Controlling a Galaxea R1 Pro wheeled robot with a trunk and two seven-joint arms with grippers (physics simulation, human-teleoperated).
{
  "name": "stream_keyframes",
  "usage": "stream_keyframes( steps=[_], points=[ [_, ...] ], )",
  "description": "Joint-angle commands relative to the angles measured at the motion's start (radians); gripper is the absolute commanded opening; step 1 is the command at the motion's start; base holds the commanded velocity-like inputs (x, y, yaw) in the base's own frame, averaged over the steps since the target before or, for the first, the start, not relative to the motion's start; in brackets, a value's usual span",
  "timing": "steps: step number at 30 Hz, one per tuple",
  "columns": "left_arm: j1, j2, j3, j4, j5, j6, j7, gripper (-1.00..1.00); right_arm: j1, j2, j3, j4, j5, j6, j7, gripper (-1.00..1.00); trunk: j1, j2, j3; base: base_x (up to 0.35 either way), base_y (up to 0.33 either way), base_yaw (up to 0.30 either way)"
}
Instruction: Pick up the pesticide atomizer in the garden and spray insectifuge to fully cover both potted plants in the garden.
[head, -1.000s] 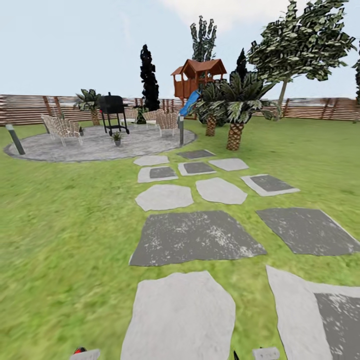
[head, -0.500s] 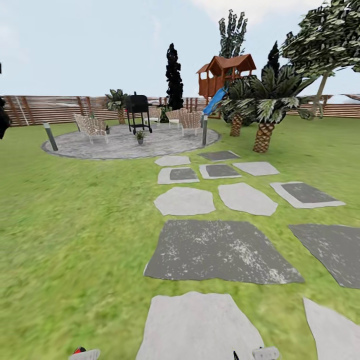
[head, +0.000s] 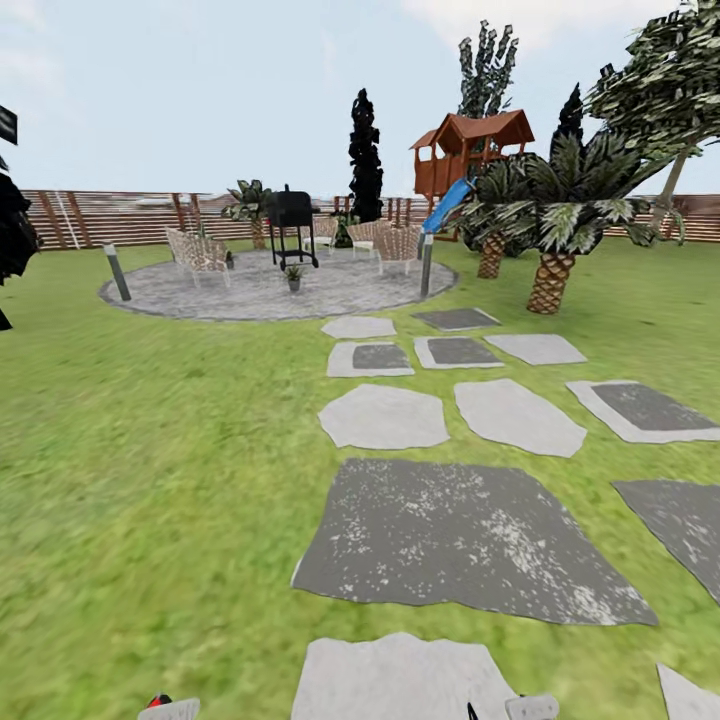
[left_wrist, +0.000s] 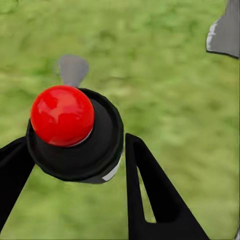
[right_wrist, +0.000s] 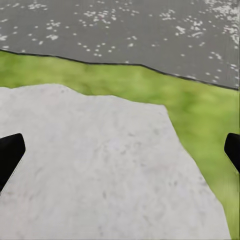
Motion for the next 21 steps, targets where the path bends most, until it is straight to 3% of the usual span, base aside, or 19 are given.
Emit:
stream_keyframes(
  steps=[1,21],
  points=[
    [0.000,0.000,-0.003,0.001,0.009,-0.003,0.000,-1.00,-0.001,0.000,0.000,0.001,0.006,-0.003,0.000,1.00,0.000,0.000,-0.001,0.340,0.000,0.001],
    [0.000,0.000,-0.003,0.001,0.009,-0.003,0.000,-1.00,-0.001,0.000,0.000,0.001,0.006,-0.002,0.001,1.00,0.000,0.000,-0.001,0.340,0.000,0.000]
  ],
)
